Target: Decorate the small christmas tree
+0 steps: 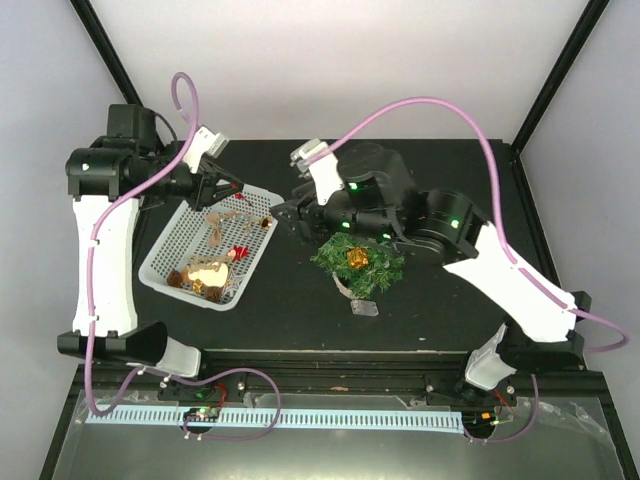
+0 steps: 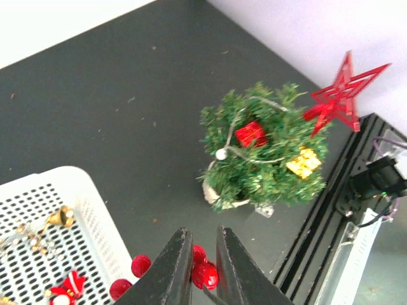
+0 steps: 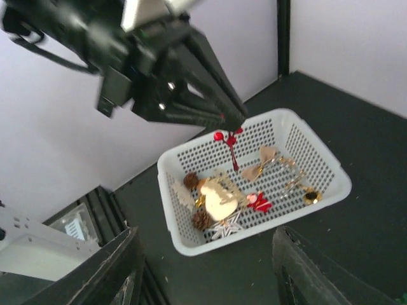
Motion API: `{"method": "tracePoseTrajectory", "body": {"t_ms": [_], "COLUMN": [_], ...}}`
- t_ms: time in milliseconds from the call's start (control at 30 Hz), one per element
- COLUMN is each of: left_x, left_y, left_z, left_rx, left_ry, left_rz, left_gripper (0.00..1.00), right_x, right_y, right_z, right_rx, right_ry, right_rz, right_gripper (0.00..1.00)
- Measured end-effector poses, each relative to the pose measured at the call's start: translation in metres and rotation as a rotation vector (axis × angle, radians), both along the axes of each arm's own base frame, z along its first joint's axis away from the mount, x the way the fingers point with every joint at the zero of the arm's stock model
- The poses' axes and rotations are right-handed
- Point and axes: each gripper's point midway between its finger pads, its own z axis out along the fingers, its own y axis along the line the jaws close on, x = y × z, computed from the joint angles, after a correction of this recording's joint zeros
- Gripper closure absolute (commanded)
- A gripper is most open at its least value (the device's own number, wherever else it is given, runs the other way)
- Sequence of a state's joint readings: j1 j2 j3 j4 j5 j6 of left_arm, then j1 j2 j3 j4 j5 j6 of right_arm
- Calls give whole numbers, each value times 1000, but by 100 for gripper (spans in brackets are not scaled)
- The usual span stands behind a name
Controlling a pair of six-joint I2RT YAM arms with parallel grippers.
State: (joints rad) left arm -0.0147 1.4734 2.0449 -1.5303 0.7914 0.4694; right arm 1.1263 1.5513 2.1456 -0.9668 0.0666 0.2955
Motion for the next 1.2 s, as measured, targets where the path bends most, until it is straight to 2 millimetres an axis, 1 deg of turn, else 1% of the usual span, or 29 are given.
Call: {"method": "tracePoseTrajectory", "body": {"t_ms": [67,100,167,267,400,600,733,867,1100,1200], "left_x": [-11,-16,-26,-41,-55,-63,-63,-67,-81,-84], "left_y": [-4,-6,-8,-11,-14,-16,-16,-17,-17,-18], "left_z": [10,15,24,31,32,31,32,33,39,39], "left_rx": [-33,-47,-69,-95,-121,-138,-141,-143,-149,-155], "left_ry": [-18,-28,-47,-64,-59,-47,-47,-53,-85,-86], "left_rz": [-15,-22,-33,-49,-63,-73,-74,-76,-84,-89], "left_gripper": [86,86,86,86,87,87,88,88,88,88], "right_x": [0,0,-3,-6,-8,-8,-9,-10,-10,-9], "right_y": [10,14,20,25,29,45,58,64,67,70], "right_z": [-16,-20,-22,-20,-20,-30,-42,-52,-57,-60], "right_rx": [-26,-30,-30,-19,-12,-27,-54,-73,-82,-89], "right_ry": [36,50,65,76,90,120,141,157,165,168], "right_rz": [19,25,40,51,62,82,98,109,115,115], "right_gripper": [44,44,45,46,49,51,52,54,56,59]}}
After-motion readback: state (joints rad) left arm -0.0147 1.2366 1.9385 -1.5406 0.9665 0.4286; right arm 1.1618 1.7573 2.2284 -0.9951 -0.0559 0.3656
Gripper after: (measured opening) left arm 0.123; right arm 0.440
